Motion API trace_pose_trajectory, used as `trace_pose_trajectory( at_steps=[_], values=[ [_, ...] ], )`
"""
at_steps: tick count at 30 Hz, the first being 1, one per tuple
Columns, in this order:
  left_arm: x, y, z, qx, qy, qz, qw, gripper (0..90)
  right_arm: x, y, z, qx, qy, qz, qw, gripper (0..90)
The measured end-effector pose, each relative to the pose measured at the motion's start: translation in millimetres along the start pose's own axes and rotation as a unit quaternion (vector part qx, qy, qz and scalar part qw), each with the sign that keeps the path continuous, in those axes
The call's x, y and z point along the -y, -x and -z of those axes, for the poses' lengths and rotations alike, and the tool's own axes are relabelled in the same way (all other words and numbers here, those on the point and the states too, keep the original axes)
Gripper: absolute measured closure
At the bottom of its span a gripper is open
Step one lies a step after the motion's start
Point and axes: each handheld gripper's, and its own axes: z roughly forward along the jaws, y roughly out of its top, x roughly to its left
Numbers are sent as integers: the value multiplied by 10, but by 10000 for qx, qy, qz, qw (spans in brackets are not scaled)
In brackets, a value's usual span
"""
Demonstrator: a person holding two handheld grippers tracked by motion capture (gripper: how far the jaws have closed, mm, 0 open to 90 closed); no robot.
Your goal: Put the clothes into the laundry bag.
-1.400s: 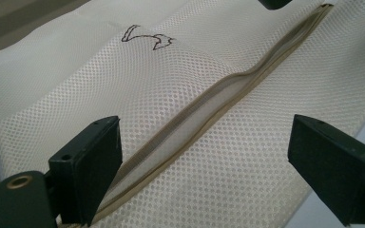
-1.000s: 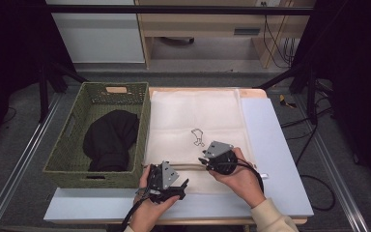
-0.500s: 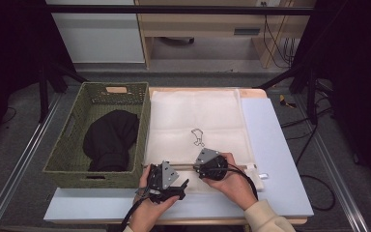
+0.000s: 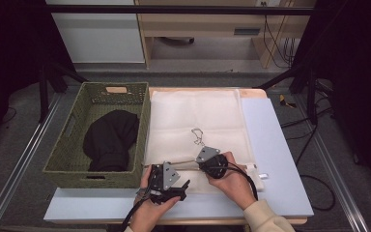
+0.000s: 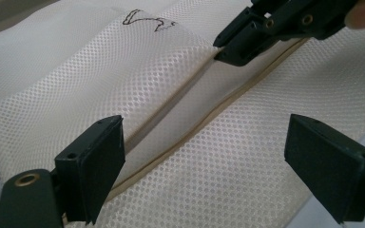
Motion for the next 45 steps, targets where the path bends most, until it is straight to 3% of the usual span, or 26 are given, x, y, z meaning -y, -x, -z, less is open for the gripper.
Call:
trace_pose_trajectory(
  at_steps=[7,10,12,23,31,45],
  values=[
    [-4,37,1,81,32,-73,9999,136,-104,136,100,2,190,-249,9995,876],
    [-15,41,3,11,74,-244,9997,139,-181,219,132,9,275,-313,9991,878],
    [-13,56,3,35,46,-204,9998,139,-217,247,146,25,299,-341,9990,879],
    [4,127,-36,128,-62,-334,9993,141,-734,480,362,466,739,-378,9955,881],
    [8,138,-49,114,-83,-383,9992,145,-967,544,389,614,933,-382,9930,881],
    [46,75,-90,22,-164,-388,9991,154,-1142,590,532,859,1283,-388,9872,881]
  ],
)
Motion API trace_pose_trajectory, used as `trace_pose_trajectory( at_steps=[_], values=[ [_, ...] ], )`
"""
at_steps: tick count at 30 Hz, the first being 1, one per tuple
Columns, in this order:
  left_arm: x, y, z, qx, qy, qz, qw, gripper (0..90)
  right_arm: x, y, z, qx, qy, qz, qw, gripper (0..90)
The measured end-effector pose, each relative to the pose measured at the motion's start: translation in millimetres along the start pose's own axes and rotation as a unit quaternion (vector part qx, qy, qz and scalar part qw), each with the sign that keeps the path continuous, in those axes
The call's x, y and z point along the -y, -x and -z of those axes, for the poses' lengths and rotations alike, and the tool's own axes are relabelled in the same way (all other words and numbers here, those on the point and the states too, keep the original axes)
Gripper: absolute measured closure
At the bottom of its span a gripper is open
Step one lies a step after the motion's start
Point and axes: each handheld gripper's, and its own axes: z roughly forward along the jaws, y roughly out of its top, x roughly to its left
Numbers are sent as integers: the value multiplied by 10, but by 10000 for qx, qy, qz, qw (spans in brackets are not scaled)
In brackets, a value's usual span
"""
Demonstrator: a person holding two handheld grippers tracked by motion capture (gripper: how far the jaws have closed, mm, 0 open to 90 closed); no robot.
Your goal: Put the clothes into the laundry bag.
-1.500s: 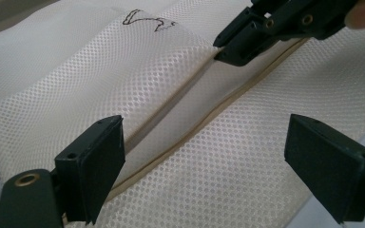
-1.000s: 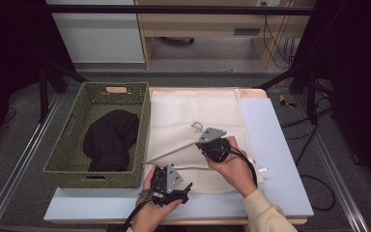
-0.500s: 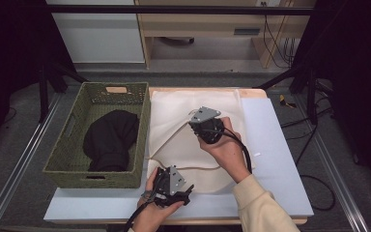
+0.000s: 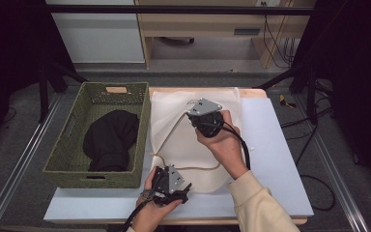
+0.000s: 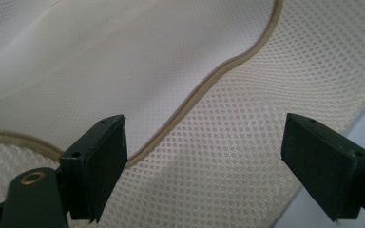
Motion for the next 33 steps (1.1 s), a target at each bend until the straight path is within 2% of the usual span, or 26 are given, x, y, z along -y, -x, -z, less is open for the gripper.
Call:
trace_pose_trajectory(
  at_steps=[14,20,24,31,33],
  values=[
    [28,-100,-13,-111,18,124,9999,166,-77,-9,19,59,203,-106,9997,881],
    [49,-163,-28,-165,-4,166,9997,171,-48,-42,4,-23,183,-111,9998,881],
    [38,-157,-15,-121,15,153,9998,166,-9,-43,-6,-53,156,-125,9998,881],
    [-109,-78,135,49,247,206,9995,119,61,-27,15,-103,114,-123,9998,880],
    [-200,-73,223,167,330,223,9991,100,105,-9,23,-194,116,-176,9996,880]
  ],
)
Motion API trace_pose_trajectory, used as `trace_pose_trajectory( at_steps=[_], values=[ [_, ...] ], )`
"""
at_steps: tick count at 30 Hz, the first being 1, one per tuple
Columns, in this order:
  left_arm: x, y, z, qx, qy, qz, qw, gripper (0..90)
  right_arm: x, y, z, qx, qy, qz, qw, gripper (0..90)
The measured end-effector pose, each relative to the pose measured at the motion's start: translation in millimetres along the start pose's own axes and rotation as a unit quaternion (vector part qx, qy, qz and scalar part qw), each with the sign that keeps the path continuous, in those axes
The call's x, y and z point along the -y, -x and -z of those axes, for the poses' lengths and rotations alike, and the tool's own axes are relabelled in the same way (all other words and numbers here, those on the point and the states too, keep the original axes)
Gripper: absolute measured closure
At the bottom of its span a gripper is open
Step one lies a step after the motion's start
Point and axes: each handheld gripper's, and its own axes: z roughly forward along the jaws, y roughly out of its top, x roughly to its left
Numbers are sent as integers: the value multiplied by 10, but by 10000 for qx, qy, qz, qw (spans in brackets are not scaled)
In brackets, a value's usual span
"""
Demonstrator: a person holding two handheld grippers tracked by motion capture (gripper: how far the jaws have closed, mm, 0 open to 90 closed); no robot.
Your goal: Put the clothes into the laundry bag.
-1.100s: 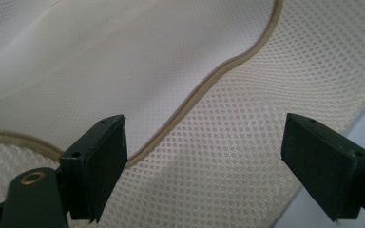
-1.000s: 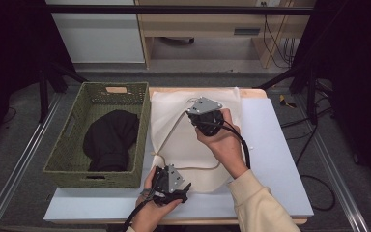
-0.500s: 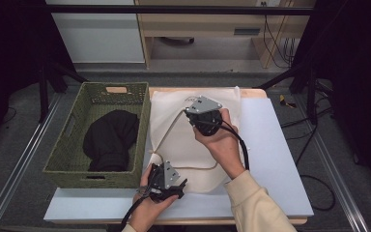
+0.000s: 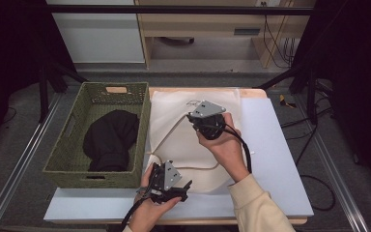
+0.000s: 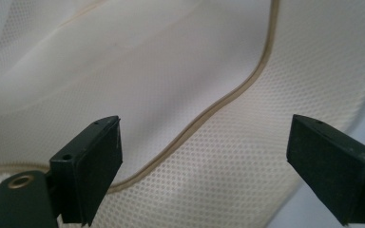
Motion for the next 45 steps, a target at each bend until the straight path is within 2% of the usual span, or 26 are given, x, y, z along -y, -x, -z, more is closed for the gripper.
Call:
trace_pose_trajectory(
  at_steps=[3,6,8,10,12,15,17,18,23,25,26,27,29,31,33,34,35,36,37,38,39,41,42,43,44,45],
  values=[
    [-101,-22,79,126,68,84,9999,88,48,25,0,-99,-31,-42,9999,880],
    [-204,-80,150,447,179,235,9986,84,92,53,-1,-211,-24,-46,9998,880],
    [-236,-107,176,510,188,267,9982,80,107,62,-4,-239,-36,-70,9997,880],
    [-308,-219,269,554,210,283,9978,70,145,84,-26,-319,-4,-126,9994,880],
    [-363,-325,349,568,255,371,9974,68,158,94,-48,-327,-48,-84,9994,880],
    [-469,-502,477,472,373,495,9970,66,184,103,-60,-398,-51,-137,9991,880],
    [-542,-609,543,581,336,600,9959,65,196,96,-67,-429,-76,-135,9990,879],
    [-587,-710,572,432,320,454,9975,64,201,94,-67,-459,-62,-124,9988,879],
    [-728,-1121,715,-8,209,399,9990,55,268,87,-52,-585,-43,-216,9980,879],
    [-748,-1253,758,-183,99,467,9987,55,306,75,-58,-622,-71,-227,9978,879],
    [-748,-1253,758,-183,99,467,9987,55,306,75,-58,-622,-71,-227,9978,879],
    [-757,-1364,785,-359,-100,418,9984,54,330,60,-65,-578,-125,-143,9981,879],
    [-749,-1461,808,-555,-242,411,9973,55,358,55,-66,-610,-154,-195,9978,879],
    [-738,-1511,817,-581,-308,458,9968,56,380,47,-67,-587,-184,-190,9979,879],
    [-690,-1618,840,-749,-474,583,9943,62,387,42,-67,-594,-190,-170,9979,879],
    [-632,-1699,856,-913,-625,722,9912,65,390,38,-66,-570,-208,-137,9981,879],
    [-601,-1734,869,-1039,-603,799,9895,65,391,46,-65,-576,-202,-130,9981,880],
    [-601,-1734,869,-1039,-603,799,9895,66,391,46,-65,-576,-202,-130,9981,880],
    [-554,-1793,884,-1187,-659,801,9875,66,391,55,-53,-574,-191,-142,9981,879],
    [-554,-1793,884,-1187,-659,801,9875,66,391,55,-53,-574,-191,-142,9981,879],
    [-514,-1857,875,-1244,-701,856,9860,66,387,61,-37,-585,-187,-138,9980,879],
    [-491,-1891,856,-1238,-770,857,9856,65,384,65,-28,-585,-187,-154,9980,879],
    [-443,-1961,816,-1274,-910,923,9833,65,384,72,-29,-584,-181,-152,9980,879],
    [-417,-1998,793,-1249,-954,1011,9824,65,383,75,-28,-581,-180,-158,9980,879],
    [-417,-1998,793,-1249,-954,1011,9824,65,383,75,-28,-587,-191,-145,9980,879],
    [-364,-2072,761,-1199,-1056,1155,9804,65,382,73,-28,-589,-204,-122,9980,879]
  ],
)
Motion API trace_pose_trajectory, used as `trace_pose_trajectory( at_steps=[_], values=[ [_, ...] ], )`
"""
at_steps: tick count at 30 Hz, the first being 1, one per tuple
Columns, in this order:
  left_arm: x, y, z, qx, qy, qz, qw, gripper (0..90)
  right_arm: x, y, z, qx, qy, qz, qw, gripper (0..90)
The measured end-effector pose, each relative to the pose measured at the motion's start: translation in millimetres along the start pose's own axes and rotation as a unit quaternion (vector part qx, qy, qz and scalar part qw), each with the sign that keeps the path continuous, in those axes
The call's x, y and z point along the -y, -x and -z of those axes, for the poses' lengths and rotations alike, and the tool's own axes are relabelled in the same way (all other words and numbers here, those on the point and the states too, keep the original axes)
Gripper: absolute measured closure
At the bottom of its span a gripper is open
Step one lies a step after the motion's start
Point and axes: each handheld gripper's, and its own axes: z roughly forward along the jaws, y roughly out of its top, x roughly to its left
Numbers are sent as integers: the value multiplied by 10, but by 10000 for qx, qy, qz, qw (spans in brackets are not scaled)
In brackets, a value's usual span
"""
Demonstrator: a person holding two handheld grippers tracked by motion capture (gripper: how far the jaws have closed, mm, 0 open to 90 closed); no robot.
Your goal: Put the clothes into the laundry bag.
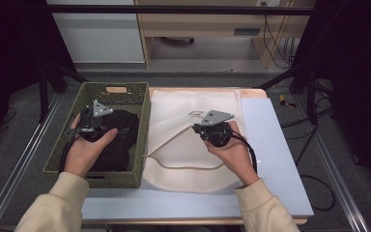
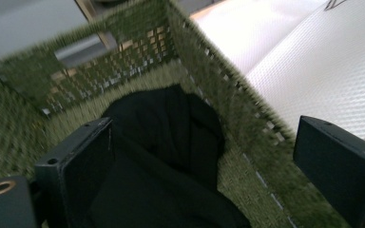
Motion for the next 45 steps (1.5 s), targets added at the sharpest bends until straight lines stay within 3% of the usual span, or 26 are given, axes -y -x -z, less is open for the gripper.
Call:
trace_pose_trajectory(
  at_steps=[9,12,19,20,21,24,27,28,30,32,36,45],
  values=[
    [150,-236,-223,-65,-568,222,9981,68,20,-44,-9,-15,-60,45,10000,878],
    [221,-374,-363,-154,-664,478,9965,72,25,-45,-13,-14,-75,44,10000,878],
    [279,-524,-638,-49,-694,626,9956,66,16,-62,-6,6,-115,79,9999,877],
    [290,-559,-706,172,-537,804,9952,66,16,-68,-13,28,-140,119,9998,876],
    [288,-565,-735,224,-481,902,9945,63,15,-70,-15,36,-146,123,9998,877],
    [288,-572,-806,178,-486,872,9948,54,10,-79,-13,41,-152,133,9998,877],
    [300,-581,-844,62,-556,804,9952,54,7,-88,-13,42,-164,159,9997,876],
    [310,-602,-875,-89,-560,747,9956,54,6,-98,-13,33,-177,173,9997,876],
    [316,-619,-890,-116,-540,770,9955,56,5,-105,-15,33,-178,161,9997,876],
    [338,-690,-944,-274,-545,848,9945,57,4,-123,-22,19,-193,177,9997,875],
    [390,-764,-1036,-331,-708,918,9927,42,9,-126,-24,22,-192,170,9997,875],
    [449,-730,-1183,-45,-984,878,9913,12,7,-120,-25,12,-203,159,9997,876]
  ],
)
